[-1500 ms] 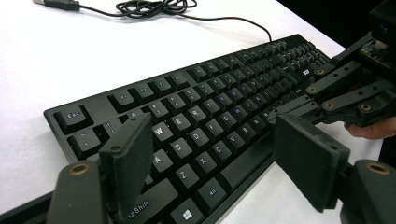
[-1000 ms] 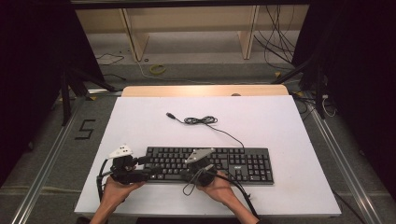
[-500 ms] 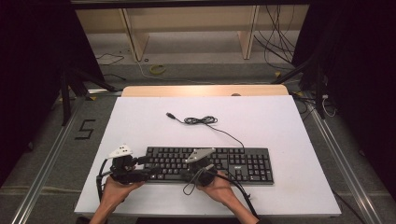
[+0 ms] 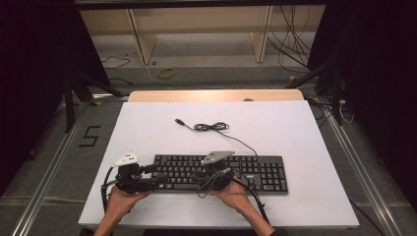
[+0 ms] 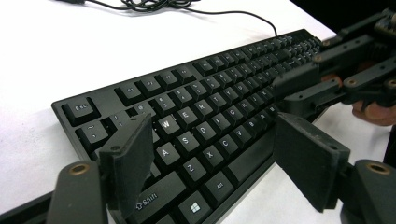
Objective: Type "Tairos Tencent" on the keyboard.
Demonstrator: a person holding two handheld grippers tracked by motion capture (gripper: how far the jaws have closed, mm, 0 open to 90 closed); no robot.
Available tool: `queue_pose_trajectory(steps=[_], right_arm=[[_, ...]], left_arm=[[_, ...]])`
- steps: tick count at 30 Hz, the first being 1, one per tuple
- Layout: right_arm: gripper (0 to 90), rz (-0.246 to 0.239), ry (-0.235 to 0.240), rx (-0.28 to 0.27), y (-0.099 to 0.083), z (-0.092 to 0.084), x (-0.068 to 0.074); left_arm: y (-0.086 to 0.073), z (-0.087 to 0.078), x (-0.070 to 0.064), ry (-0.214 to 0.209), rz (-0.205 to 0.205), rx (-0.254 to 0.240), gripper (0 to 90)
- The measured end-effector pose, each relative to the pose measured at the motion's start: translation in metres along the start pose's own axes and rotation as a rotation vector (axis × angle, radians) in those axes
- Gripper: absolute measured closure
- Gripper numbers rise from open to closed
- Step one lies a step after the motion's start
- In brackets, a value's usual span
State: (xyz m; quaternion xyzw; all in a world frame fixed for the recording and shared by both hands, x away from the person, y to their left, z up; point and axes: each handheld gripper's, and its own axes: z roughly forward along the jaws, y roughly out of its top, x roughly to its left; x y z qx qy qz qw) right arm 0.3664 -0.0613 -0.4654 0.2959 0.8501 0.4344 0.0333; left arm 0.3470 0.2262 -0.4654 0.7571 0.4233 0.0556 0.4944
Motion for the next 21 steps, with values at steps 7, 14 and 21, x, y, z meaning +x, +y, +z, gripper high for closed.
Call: queue_pose_trajectory(steps=[7, 14, 21], right_arm=[[59.0, 0.015, -0.001, -0.014, 0.009, -0.002, -0.003], [46.0, 0.023, 0.004, -0.019, 0.020, -0.001, -0.004], [44.2, 0.027, -0.007, -0.020, 0.026, 0.003, -0.008]], left_arm=[[-0.001, 0.001, 0.000, 0.011, 0.005, 0.013, 28.5], [-0.001, 0.001, 0.002, 0.022, 0.003, 0.032, 30.1], [0.000, 0.000, 0.004, 0.056, -0.020, 0.069, 39.4]])
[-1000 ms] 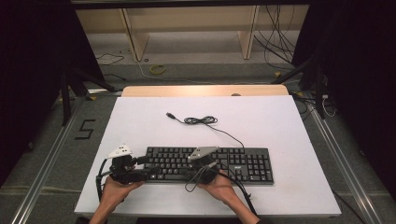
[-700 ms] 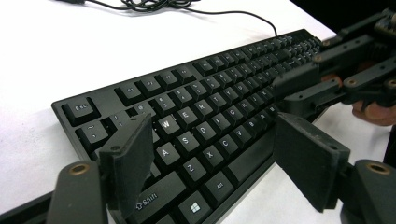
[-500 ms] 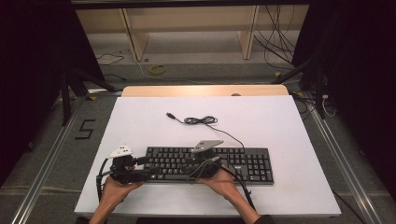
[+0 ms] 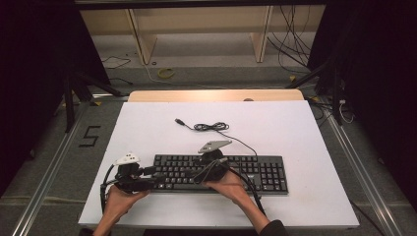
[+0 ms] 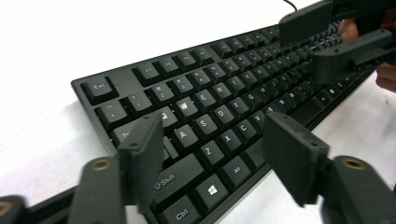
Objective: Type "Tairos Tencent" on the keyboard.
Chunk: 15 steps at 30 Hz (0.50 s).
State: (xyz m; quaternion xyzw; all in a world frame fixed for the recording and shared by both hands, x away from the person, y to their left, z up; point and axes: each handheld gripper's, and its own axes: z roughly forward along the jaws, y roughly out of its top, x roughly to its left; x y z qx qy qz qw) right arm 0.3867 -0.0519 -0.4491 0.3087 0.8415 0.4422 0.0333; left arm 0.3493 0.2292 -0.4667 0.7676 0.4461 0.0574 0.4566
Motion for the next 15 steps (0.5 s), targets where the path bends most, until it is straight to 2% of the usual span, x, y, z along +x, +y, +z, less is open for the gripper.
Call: queue_pose_trajectory(steps=[7, 15], right_arm=[[43.3, 0.002, -0.004, 0.006, 0.007, 0.003, -0.003], [55.6, -0.015, -0.012, 0.018, 0.012, 0.009, -0.001]], left_arm=[[0.000, -0.001, 0.002, 0.012, -0.005, 0.026, 50.8], [-0.001, 0.001, 0.002, 0.040, 0.027, 0.065, 70.5]])
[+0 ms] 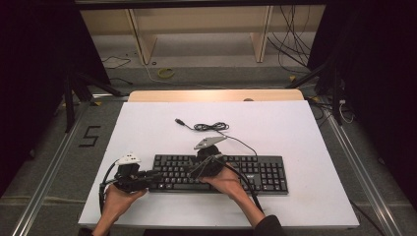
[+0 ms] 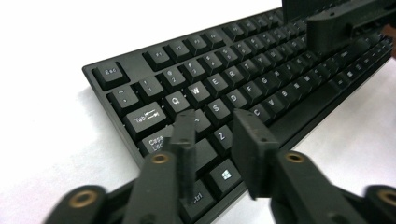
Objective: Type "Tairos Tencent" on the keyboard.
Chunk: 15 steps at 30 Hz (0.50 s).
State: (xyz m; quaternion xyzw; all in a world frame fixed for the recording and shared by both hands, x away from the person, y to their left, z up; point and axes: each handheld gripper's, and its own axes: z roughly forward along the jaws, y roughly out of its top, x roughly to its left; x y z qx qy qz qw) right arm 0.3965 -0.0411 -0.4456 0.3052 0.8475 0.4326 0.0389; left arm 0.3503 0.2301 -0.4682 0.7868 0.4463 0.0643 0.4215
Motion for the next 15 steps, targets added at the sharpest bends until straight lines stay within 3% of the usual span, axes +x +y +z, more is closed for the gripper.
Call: queue_pose_trajectory(steps=[7, 15], right_arm=[[66.5, -0.002, -0.009, 0.014, 0.001, 0.007, -0.002], [80.0, 0.004, -0.018, 0.040, 0.001, 0.015, -0.006]], left_arm=[[0.001, 0.003, 0.001, 0.020, 0.010, 0.027, 83.3], [0.000, 0.005, 0.003, 0.027, 0.018, 0.056, 88.9]])
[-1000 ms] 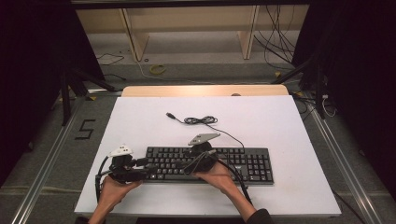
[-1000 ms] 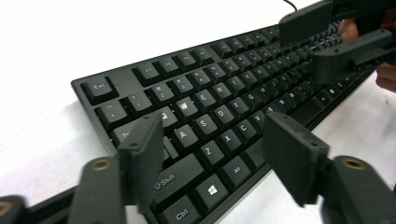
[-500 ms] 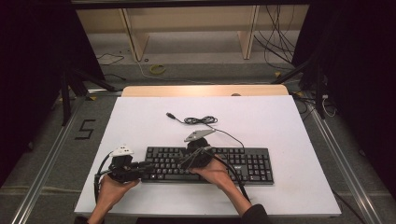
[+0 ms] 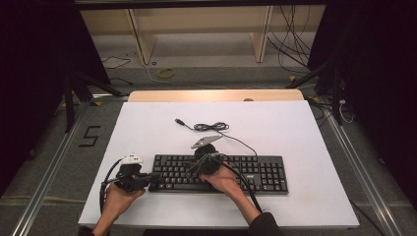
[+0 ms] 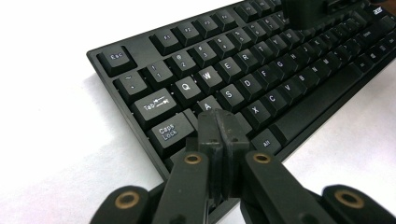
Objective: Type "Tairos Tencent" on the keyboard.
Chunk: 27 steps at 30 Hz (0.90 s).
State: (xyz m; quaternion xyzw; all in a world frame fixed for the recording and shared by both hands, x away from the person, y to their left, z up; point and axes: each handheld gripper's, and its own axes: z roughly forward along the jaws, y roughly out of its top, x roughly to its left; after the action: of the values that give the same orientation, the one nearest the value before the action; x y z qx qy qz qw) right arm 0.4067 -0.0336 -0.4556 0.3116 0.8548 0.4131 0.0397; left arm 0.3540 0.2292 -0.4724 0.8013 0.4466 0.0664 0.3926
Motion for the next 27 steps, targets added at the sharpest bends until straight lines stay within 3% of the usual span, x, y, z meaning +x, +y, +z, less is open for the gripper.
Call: queue_pose_trajectory(steps=[9, 27], right_arm=[[89.7, 0.002, -0.019, 0.037, -0.002, 0.010, -0.003], [90.0, 0.008, -0.020, 0.062, -0.004, 0.019, -0.005]], left_arm=[[0.000, 0.001, 0.001, 0.003, -0.001, 0.018, 89.0], [-0.001, 0.005, 0.002, 0.002, -0.004, 0.042, 89.0]])
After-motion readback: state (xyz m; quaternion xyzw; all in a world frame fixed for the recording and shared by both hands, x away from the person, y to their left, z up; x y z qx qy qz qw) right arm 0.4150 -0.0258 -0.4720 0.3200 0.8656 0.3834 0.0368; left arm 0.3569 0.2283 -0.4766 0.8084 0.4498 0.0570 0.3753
